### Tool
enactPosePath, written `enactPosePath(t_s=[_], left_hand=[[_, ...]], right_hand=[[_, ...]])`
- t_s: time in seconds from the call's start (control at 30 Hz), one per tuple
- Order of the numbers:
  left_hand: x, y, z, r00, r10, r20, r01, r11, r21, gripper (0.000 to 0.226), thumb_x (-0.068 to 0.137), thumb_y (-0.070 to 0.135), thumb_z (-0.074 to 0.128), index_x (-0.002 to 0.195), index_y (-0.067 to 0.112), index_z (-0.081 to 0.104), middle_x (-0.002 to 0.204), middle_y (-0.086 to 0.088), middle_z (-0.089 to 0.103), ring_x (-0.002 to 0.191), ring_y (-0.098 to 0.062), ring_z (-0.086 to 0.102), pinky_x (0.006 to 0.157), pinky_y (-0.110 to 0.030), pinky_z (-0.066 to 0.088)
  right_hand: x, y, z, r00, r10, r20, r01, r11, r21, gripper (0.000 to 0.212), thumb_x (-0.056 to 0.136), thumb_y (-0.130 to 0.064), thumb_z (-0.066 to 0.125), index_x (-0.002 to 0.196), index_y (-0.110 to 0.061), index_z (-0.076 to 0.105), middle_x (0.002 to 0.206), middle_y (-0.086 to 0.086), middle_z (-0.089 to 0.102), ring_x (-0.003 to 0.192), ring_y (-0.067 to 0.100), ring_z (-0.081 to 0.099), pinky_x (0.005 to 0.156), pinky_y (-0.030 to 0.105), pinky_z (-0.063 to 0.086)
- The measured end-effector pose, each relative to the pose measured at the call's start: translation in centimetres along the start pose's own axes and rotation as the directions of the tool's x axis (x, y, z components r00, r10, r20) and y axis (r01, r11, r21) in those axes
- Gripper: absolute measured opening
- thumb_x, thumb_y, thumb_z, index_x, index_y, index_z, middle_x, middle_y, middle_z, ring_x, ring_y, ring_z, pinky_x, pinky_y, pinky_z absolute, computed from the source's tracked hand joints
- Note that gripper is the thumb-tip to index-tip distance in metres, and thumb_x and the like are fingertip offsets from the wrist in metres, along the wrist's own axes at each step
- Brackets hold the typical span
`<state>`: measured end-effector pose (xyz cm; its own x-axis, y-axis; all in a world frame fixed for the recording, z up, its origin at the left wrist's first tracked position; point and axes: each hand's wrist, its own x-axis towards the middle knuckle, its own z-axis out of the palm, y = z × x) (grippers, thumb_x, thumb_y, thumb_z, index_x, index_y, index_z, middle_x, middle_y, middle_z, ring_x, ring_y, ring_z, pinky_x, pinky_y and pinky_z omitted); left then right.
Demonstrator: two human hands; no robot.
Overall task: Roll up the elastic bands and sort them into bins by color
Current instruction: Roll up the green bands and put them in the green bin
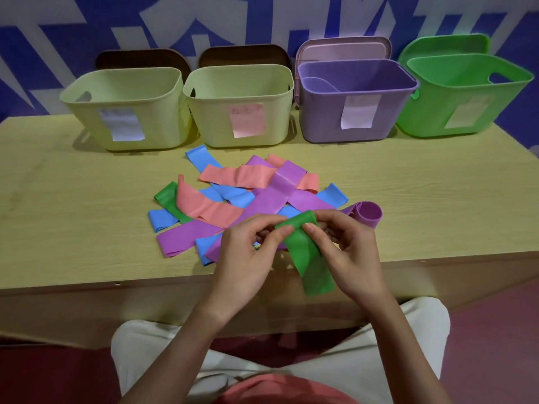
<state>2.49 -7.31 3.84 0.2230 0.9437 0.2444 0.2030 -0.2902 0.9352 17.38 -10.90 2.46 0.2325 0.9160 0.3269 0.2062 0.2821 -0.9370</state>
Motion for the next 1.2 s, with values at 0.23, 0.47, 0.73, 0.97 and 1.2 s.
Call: enactPosePath(t_s=[0.23, 0.47, 0.73, 0.97, 1.2], left_hand=[[0.1, 0.9, 0.0, 0.999, -0.043, 0.012, 0.044, 0.995, -0.086, 0.019, 0.09, 0.006, 0.059, 0.083, 0.02, 0.069, 0.055, 0.022, 0.059, 0.057, 0.007, 0.051, 0.059, -0.009, 0.039], [0.2, 1.5, 0.0, 0.992, -0.054, 0.112, 0.07, 0.987, -0.145, 0.029, 0.093, 0.014, 0.053, 0.066, 0.012, 0.064, 0.053, 0.011, 0.053, 0.053, 0.004, 0.048, 0.055, -0.008, 0.039], [0.2, 0.5, -0.1, 0.995, -0.026, 0.094, 0.03, 0.999, -0.044, 0.01, 0.088, 0.018, 0.066, 0.085, 0.026, 0.07, 0.074, 0.01, 0.069, 0.069, -0.002, 0.059, 0.067, -0.022, 0.049], [0.2, 0.5, -0.3, 0.998, 0.033, 0.059, -0.032, 0.999, -0.019, 0.019, 0.087, 0.025, 0.054, 0.084, 0.015, 0.07, 0.071, 0.012, 0.067, 0.066, -0.003, 0.058, 0.064, -0.021, 0.044], [0.2, 1.4, -0.5, 0.988, -0.045, 0.145, 0.069, 0.983, -0.169, 0.034, 0.095, 0.021, 0.048, 0.072, -0.002, 0.057, 0.052, 0.011, 0.049, 0.052, 0.004, 0.046, 0.055, -0.008, 0.036]], right_hand=[[-0.3, 0.2, 0.2, 1.0, 0.006, 0.024, -0.009, 0.991, 0.134, 0.029, 0.086, -0.011, 0.064, 0.113, -0.022, 0.063, 0.083, 0.003, 0.065, 0.079, 0.009, 0.06, 0.075, 0.025, 0.05], [-0.2, 0.1, 0.2, 0.999, -0.048, -0.017, 0.048, 0.999, 0.012, 0.015, 0.086, -0.013, 0.063, 0.095, -0.025, 0.064, 0.086, -0.009, 0.069, 0.077, 0.002, 0.062, 0.071, 0.017, 0.047], [-0.1, 0.2, 0.2, 0.999, 0.005, -0.036, -0.003, 0.998, 0.058, 0.005, 0.087, -0.02, 0.063, 0.084, -0.02, 0.059, 0.079, -0.007, 0.067, 0.07, 0.004, 0.061, 0.064, 0.019, 0.048], [-0.3, 0.4, 0.2, 1.0, 0.022, -0.021, -0.018, 0.983, 0.182, 0.02, 0.077, -0.023, 0.073, 0.094, -0.021, 0.062, 0.069, 0.003, 0.061, 0.068, 0.01, 0.059, 0.065, 0.022, 0.049], [-0.2, -0.7, 0.1, 0.994, -0.104, -0.032, 0.108, 0.983, 0.15, 0.026, 0.08, -0.02, 0.07, 0.099, -0.038, 0.07, 0.089, -0.001, 0.071, 0.079, 0.013, 0.065, 0.075, 0.021, 0.052]])
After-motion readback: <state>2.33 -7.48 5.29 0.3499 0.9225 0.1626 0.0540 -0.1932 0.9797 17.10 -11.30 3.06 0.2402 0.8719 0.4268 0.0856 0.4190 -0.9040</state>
